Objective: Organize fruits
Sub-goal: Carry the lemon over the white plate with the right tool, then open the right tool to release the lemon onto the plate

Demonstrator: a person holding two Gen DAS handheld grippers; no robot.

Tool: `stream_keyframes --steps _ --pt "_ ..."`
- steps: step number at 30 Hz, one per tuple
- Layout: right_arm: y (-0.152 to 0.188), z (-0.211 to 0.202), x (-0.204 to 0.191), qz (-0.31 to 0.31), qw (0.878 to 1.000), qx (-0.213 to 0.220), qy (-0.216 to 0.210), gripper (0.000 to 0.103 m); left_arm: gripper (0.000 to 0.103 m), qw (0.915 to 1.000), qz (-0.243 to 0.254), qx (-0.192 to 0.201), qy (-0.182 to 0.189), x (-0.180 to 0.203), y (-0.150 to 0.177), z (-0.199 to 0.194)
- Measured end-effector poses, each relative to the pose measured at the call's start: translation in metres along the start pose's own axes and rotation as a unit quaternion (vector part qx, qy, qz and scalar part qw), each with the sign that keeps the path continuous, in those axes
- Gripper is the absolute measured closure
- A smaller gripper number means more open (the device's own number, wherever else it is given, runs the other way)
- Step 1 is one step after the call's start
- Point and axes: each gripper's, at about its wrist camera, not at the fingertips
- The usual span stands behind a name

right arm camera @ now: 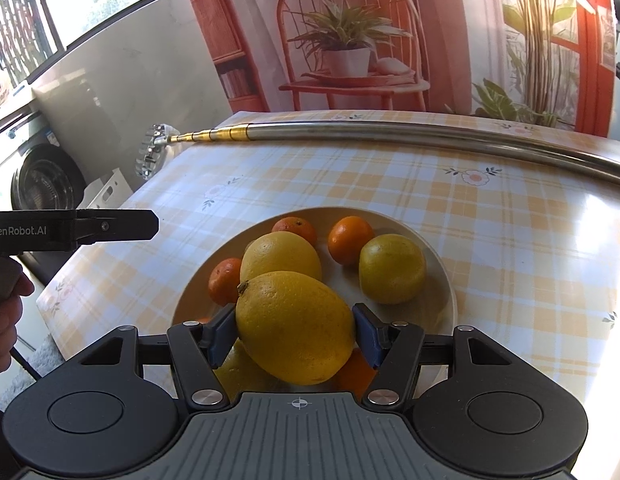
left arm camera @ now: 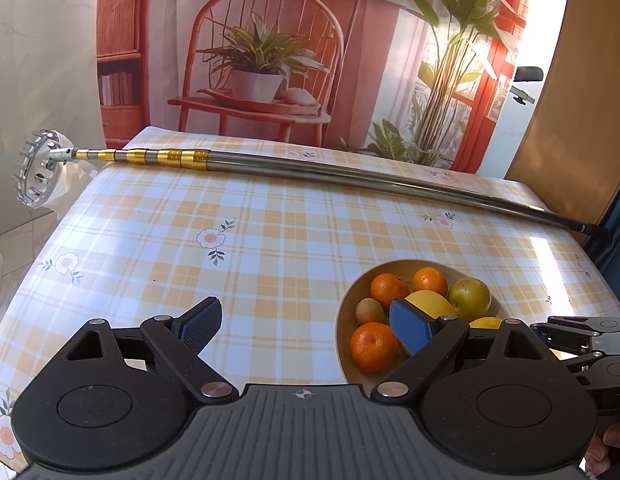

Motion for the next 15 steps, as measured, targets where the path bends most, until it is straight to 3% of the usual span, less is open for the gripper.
stream_keyframes --steps 9,15 --pt "0.002 -0.005 0.002 0.007 1.0 -0.004 -0.001 0.046 0.011 1.0 0.0 0.001 -0.002 0.0 0.0 -0.001" --pt "0.002 -0.023 0.004 0.006 1.0 0.017 0.008 0.048 0.011 1.0 -0.006 -0.004 -0.003 -0.002 0.001 0.0"
Point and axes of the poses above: each gripper's, at about its wrist camera, not at the fingertips, and z roughly the way its jaws point, x to its right, y to its underside, and after that the axes turned 14 degrees about -z, right-handed
